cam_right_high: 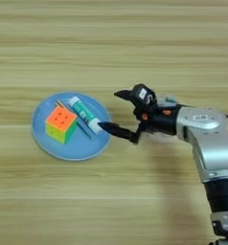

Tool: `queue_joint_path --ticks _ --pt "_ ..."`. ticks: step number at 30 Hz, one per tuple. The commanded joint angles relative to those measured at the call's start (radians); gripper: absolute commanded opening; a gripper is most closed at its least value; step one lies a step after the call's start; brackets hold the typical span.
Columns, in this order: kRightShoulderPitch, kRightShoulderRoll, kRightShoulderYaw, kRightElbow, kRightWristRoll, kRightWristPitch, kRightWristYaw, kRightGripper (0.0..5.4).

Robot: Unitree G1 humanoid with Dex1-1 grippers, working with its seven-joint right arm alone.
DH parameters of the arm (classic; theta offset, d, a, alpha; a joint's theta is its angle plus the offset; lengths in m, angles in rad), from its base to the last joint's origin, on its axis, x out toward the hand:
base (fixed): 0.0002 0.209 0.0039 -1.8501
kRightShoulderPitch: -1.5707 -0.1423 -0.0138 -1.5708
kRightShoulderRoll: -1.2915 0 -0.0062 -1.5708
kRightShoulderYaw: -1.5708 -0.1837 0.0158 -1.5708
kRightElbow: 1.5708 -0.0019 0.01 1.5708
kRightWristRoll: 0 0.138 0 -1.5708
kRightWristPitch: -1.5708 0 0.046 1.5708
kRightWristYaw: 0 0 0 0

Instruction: Move the objects on the table

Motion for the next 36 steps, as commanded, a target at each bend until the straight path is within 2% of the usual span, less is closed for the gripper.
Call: queue_joint_path --ticks 1,7,16,25,36 --pt "-0.092 -0.035 0.009 -0.044 -0.021 -0.038 -0.017 5.37" --pt "-0.159 -0.021 0.079 0.005 -0.085 -0.061 -0.015 5.37" --pt "-0.18 0.003 0.155 0.03 -0.146 -0.077 -0.01 5.37" --pt "-0.161 0.044 0.209 0.071 -0.21 -0.094 -0.032 5.37" --pt "-0.134 0.031 0.236 0.037 -0.213 -0.11 0.006 5.37"
